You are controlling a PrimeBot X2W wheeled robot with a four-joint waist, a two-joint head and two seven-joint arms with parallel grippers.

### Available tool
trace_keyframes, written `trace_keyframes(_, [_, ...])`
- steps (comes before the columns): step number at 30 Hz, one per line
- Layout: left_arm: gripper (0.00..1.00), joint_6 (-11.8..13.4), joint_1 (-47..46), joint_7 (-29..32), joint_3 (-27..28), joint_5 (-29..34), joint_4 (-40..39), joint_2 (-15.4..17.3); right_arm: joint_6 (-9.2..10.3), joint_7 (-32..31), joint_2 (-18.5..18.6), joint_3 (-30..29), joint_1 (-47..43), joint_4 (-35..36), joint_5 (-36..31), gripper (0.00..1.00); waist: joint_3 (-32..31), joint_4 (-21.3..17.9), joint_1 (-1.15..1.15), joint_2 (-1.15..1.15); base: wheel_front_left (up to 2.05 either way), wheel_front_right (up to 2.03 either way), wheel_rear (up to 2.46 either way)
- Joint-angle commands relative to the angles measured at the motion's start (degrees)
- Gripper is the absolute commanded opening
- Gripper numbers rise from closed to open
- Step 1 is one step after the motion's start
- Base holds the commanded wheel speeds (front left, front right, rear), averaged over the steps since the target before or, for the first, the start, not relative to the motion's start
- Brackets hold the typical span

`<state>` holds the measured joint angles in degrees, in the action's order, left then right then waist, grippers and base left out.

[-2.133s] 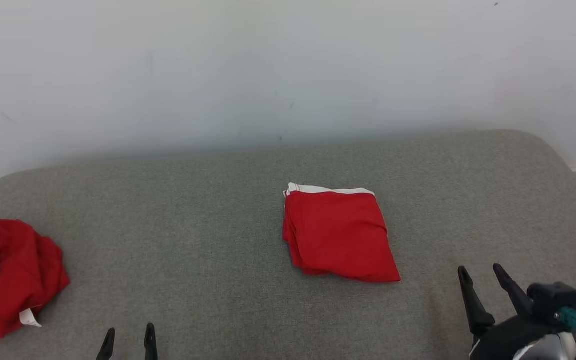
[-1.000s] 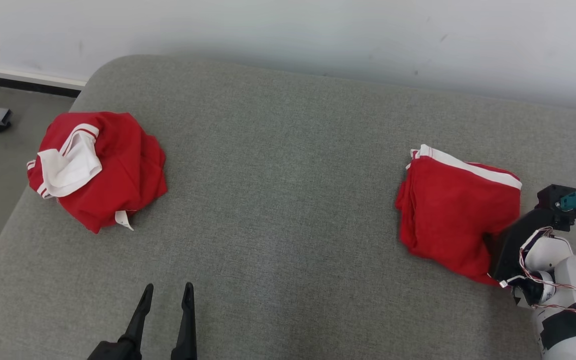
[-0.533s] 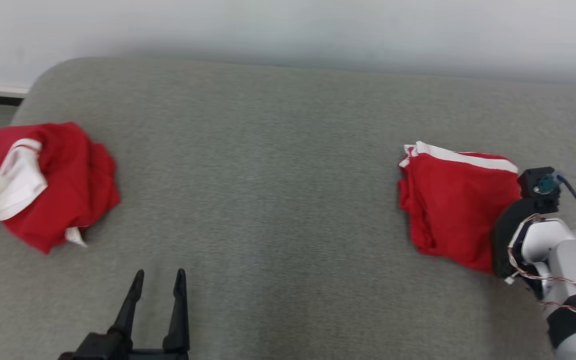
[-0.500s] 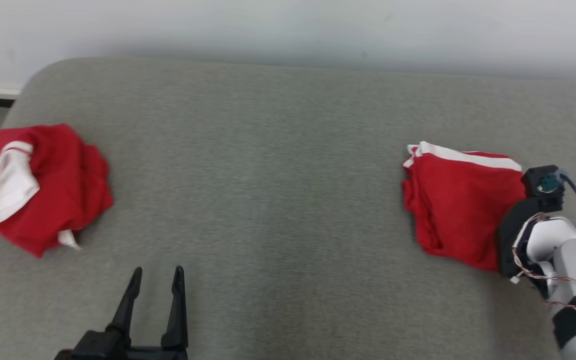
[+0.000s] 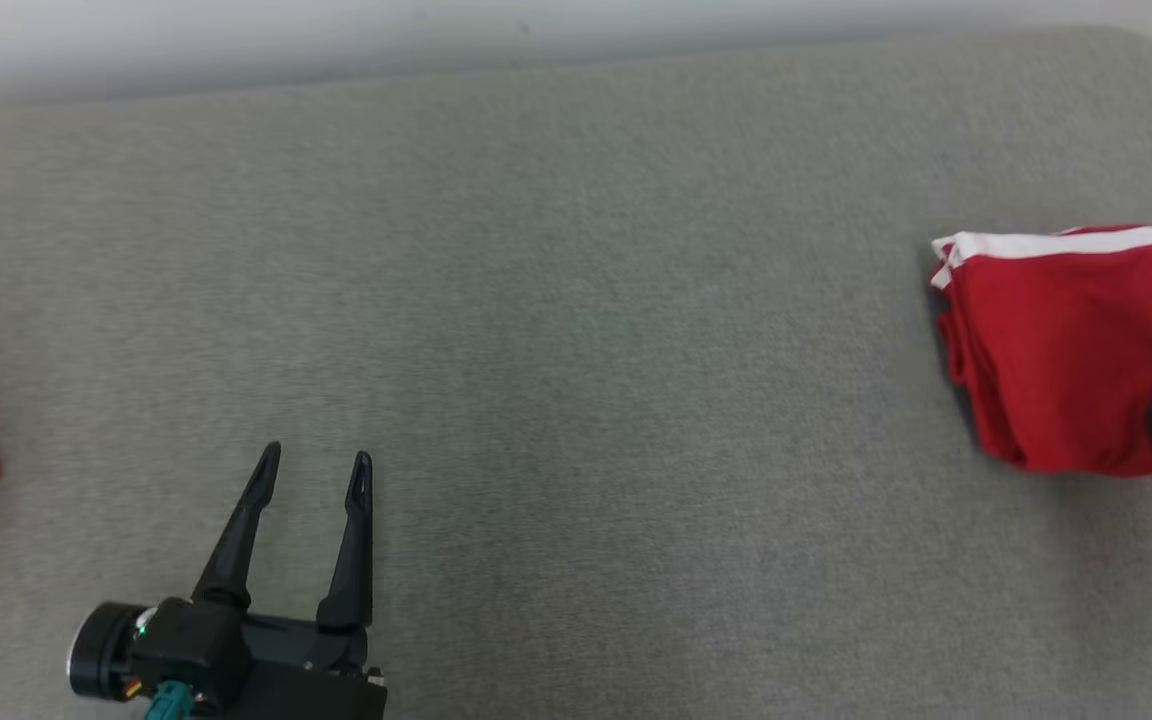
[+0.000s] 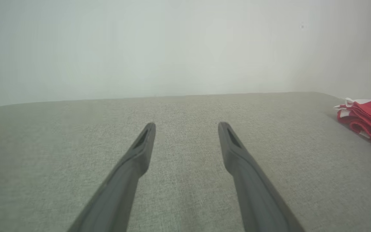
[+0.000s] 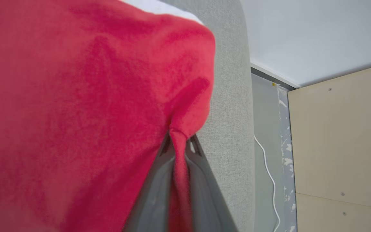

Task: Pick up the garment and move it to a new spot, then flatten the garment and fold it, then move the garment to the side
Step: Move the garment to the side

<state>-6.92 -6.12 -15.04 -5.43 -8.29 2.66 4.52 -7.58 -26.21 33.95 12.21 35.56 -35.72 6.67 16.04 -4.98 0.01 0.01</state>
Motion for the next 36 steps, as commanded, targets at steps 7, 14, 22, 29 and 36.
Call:
trace_keyframes(7, [1.00, -0.42, -3.19, -0.20, -1.44, 1.99, -3.42, 3.79, 0.16, 9.59, 4.54, 3.15, 6.02, -3.23, -2.28, 0.00, 10.08, -6.97, -0.01, -0.01, 0.00, 0.00, 0.00])
trace_keyframes(14, [1.00, -0.48, -4.12, -0.20, -1.61, 2.47, -7.70, 6.35, 0.16, 16.35, 4.58, 1.94, 11.32, -8.35, -5.87, 0.00, 13.66, -8.81, -0.01, -0.01, 0.00, 0.00, 0.00])
trace_keyframes(22, [1.00, 0.37, -2.62, 1.03, -0.35, 2.73, -11.35, 8.45, 0.16, 21.12, 2.68, -1.59, 15.16, -13.33, -8.81, 0.00, 15.04, -10.28, -0.01, -0.01, 0.00, 0.00, 0.00])
trace_keyframes(29, [1.00, 1.09, -1.97, 1.23, -0.31, 1.79, -11.50, 8.08, 0.16, 24.82, 0.50, -4.42, 14.26, -15.53, -11.69, 1.00, 12.84, -9.56, -0.01, -0.01, 0.00, 0.00, 0.00])
trace_keyframes(36, [1.00, 1.69, -0.39, 0.50, -0.68, 0.47, -8.66, 6.67, 0.16, 28.06, -1.73, -6.71, 11.01, -14.22, -14.64, 1.00, 8.02, -7.41, -0.01, -0.01, 0.00, 0.00, 0.00])
